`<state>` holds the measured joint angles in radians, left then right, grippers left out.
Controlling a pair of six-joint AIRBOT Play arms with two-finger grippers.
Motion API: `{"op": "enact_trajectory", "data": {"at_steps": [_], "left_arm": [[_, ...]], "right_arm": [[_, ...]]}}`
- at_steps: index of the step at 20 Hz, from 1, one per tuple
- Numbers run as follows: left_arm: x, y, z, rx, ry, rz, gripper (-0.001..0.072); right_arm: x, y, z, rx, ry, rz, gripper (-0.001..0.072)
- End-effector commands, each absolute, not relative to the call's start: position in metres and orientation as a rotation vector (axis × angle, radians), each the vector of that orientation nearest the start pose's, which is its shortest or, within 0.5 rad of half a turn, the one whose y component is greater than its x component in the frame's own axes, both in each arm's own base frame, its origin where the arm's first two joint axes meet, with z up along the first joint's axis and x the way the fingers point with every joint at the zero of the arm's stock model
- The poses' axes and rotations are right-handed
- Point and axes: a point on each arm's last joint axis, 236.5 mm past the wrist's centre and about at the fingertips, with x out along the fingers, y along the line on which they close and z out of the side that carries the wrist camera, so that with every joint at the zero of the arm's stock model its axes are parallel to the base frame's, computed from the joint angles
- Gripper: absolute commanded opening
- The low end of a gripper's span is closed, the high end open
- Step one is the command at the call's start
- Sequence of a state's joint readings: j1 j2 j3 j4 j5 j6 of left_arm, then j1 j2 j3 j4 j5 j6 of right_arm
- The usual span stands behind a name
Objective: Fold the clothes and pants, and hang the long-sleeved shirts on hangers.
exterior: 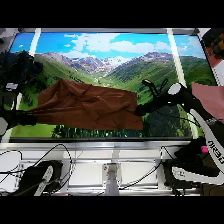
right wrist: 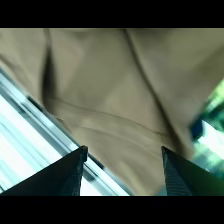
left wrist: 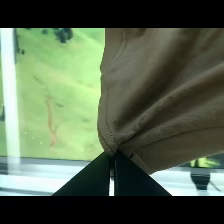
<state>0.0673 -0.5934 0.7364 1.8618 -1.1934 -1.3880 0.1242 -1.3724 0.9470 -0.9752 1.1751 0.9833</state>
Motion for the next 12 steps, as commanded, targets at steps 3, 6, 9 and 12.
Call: {"op": "enact_trajectory", "data": {"at_steps": [3, 6, 9, 12], "left_arm": [[0.25, 0.086, 0.059, 0.388, 1.125, 0.16, 0.0017], [0.251, 0.085, 0.057, 0.388, 1.129, 0.159, 0.0017], [0.251, 0.085, 0.057, 0.388, 1.13, 0.159, 0.0017], [0.251, 0.083, 0.057, 0.379, 1.129, 0.152, 0.0017]], "right_arm": [[0.32, 0.147, -0.066, 0.029, 1.385, 0.667, 0.0504], [0.303, 0.129, -0.069, 0.054, 1.477, 0.655, 0.0504], [0.287, 0.105, -0.073, 0.192, 1.558, 0.593, 0.0504], [0.251, 0.102, -0.08, 0.334, 1.665, 0.61, 0.0504]]}}
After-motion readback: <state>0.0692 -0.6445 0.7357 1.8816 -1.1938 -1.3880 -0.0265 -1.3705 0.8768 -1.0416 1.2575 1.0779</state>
